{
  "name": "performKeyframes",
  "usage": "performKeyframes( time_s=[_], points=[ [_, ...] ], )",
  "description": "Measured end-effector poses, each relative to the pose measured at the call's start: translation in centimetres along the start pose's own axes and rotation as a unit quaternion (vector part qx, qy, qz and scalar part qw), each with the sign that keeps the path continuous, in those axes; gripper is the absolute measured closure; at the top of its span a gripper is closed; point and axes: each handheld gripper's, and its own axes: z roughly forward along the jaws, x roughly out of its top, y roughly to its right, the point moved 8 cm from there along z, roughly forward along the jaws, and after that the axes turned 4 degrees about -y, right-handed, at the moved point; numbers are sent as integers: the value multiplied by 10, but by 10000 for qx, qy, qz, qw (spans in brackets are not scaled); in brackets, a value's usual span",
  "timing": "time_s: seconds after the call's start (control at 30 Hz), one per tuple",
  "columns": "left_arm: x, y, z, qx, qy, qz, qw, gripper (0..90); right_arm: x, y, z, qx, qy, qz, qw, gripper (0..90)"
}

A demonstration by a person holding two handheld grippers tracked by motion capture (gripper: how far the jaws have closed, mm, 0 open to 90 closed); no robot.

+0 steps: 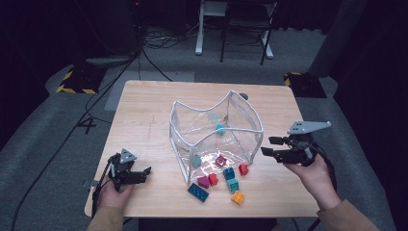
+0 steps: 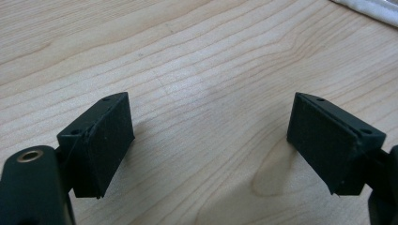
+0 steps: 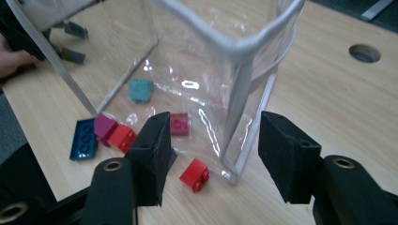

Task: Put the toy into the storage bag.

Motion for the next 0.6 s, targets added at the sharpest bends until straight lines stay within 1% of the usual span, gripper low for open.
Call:
performKeyframes(
  time_s=[0.1, 0.2, 0.23, 0.33, 0.43, 0.6],
  points=[
    [0, 0, 0, 0, 0, -1, 10000, 152, -15, -3, 12, -35, -47, -12, 10000, 442],
    [0, 0, 0, 0, -1, 0, 10000, 152, -29, -5, 26, 54, -111, 61, 9999, 444],
    [0, 0, 0, 0, 7, -9, 10000, 152, -31, -6, 29, 49, -118, 72, 9999, 444],
    [0, 0, 0, 1, -1, 0, 10000, 152, -41, -7, 39, -79, -137, 24, 9999, 444],
    [0, 0, 0, 1, -1, 1, 10000, 152, -52, -10, 51, 9, -203, 105, 9997, 444],
    [0, 0, 0, 1, -1, 0, 10000, 152, -64, -16, 69, 97, -341, 122, 9993, 441]
  ],
)
